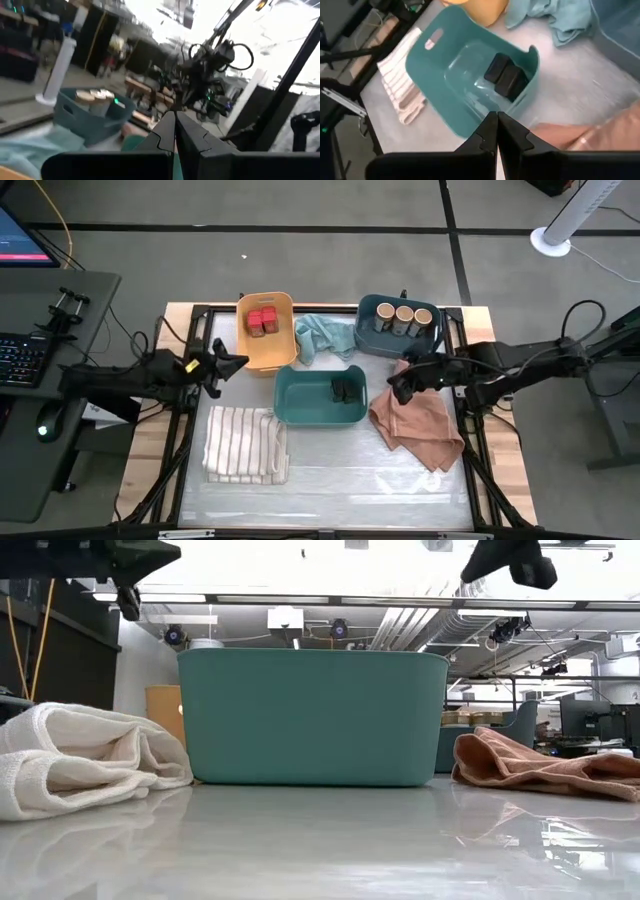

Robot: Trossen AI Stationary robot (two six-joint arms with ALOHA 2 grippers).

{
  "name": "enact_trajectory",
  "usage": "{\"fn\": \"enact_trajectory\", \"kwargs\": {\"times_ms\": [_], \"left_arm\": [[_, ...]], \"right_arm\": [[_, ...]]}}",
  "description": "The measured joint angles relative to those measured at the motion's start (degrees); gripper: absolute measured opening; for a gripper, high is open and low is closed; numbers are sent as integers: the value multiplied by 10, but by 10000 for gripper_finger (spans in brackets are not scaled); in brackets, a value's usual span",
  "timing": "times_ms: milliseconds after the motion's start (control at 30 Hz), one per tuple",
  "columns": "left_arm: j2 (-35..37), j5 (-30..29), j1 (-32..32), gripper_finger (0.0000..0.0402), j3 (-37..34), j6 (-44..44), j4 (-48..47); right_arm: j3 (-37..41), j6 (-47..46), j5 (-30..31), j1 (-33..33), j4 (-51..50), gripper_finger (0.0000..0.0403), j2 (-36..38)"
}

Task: Sort spices by type
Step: Return to Home Position

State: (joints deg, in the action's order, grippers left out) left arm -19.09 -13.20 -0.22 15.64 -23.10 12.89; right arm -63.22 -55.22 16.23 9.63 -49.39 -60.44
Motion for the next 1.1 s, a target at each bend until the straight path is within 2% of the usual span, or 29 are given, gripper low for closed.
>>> {"fn": "enact_trajectory", "kwargs": {"times_ms": [233, 367, 600, 800, 867, 967, 1100], "left_arm": [[24, 0, -2, 0, -109, -26, 132], [38, 0, -2, 0, -147, -28, 184], [49, -4, -1, 0, -150, -44, 98], [49, 6, -1, 0, -150, -111, 78], [48, 6, -1, 0, -150, -109, 75], [49, 6, -1, 0, -150, -94, 75], [49, 6, -1, 0, -150, -77, 75]], "right_arm": [[0, -2, 25, 5, 6, 1, 12], [0, 2, 26, 10, 7, 0, 21], [15, 13, 23, 12, 8, 0, 48], [89, -28, 17, 64, 17, 0, 111], [129, -27, 45, 89, 50, 0, 144], [213, 20, 97, 110, 160, 0, 206], [343, 147, 89, 84, 350, 0, 298]]}}
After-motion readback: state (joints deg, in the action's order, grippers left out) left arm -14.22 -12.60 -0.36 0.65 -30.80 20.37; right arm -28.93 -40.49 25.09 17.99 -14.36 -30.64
